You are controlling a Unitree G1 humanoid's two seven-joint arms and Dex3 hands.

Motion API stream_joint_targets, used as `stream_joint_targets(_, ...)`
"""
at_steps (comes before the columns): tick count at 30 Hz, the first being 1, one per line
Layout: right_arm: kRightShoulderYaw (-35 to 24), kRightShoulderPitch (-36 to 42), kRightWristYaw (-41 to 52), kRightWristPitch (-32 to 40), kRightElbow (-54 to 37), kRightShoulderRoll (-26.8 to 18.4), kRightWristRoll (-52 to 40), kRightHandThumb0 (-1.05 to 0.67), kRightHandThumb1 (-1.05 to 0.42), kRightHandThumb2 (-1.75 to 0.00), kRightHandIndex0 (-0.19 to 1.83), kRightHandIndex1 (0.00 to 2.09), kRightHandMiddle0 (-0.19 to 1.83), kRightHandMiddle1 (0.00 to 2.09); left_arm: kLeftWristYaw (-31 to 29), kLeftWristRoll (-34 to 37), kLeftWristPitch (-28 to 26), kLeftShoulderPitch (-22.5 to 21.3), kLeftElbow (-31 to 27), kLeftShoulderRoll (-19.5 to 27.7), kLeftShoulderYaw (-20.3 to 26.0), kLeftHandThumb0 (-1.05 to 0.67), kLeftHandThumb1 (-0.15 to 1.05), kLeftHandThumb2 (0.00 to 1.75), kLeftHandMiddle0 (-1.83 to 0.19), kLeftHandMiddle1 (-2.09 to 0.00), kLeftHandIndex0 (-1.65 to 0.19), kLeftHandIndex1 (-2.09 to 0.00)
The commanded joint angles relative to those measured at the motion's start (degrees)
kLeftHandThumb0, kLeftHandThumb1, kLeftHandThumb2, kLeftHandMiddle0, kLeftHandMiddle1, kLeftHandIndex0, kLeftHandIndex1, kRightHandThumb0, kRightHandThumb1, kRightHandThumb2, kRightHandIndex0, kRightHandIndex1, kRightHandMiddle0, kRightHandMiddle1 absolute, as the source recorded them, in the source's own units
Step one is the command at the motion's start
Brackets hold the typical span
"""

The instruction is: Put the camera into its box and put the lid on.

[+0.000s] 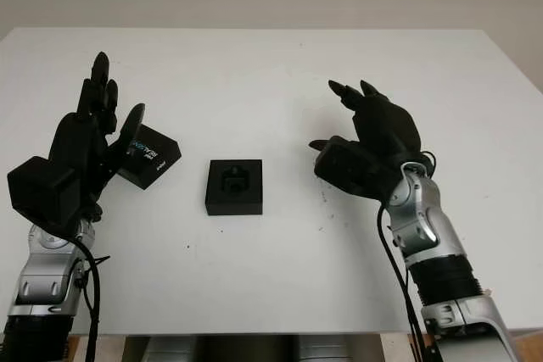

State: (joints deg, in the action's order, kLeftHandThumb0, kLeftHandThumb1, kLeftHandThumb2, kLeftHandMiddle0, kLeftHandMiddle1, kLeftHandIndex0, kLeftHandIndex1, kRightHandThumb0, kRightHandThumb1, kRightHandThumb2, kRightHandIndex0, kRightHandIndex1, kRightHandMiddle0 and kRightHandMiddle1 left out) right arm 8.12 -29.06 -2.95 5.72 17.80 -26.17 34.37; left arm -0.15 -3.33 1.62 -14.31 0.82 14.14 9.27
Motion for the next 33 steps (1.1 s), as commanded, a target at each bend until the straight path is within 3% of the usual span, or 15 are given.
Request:
stream_joint_targets(1, 0.1, 0.7, -0.8, -0.1, -0.1, -0.8, 0.5, -0.68, -0.90, -0.05, 0.10, 0.06, 0.41, 0.10, 0.0, -0.1, 0.0, -0.5, -0.8, 0.4, 0.1, -0.72, 1.05, 0.37, 0.05, -0.05, 0.08, -0.05)
stream_joint_targets(14, 1.3, 3.9, -5.2, -2.8, 0.6, -3.0, 4.2, -0.75, -0.91, -0.06, 0.07, 0.05, 0.55, 0.12, 0.0, 0.1, -0.2, -0.5, -0.9, 0.3, 0.1, -0.72, 1.05, 0.37, 0.05, -0.05, 0.07, -0.06)
stream_joint_targets(33, 0.1, 8.2, -3.0, -1.2, -2.4, -3.1, 2.9, -0.76, -0.90, -0.05, 0.05, 0.05, 0.48, 0.07, -0.4, 0.4, 0.4, -0.9, 0.2, 0.4, 0.2, -0.72, 1.05, 0.36, 0.06, -0.05, 0.08, -0.05)
